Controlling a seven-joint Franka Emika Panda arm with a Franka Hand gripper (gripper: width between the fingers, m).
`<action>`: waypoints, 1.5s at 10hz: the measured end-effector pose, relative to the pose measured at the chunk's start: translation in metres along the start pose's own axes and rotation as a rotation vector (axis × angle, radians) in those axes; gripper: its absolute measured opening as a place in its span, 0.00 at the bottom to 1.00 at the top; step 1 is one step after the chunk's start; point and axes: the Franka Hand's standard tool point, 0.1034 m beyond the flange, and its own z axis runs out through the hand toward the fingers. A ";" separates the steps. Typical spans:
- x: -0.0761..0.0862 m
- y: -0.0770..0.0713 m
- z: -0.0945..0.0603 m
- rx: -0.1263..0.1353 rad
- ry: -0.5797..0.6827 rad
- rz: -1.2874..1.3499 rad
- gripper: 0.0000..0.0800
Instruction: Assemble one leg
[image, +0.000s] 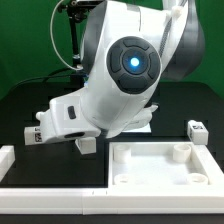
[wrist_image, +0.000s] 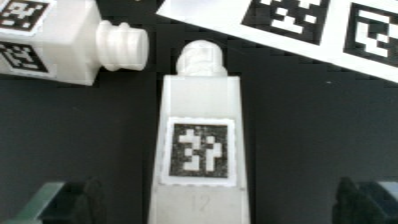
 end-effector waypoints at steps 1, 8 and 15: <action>-0.001 0.005 0.005 0.004 -0.032 0.021 0.81; 0.006 0.006 0.008 -0.008 -0.050 0.033 0.81; 0.005 0.006 0.007 -0.008 -0.047 0.032 0.35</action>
Offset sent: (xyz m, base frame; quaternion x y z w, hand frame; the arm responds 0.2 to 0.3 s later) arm 0.0000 0.0000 0.0000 0.0000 0.0000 0.0000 1.0000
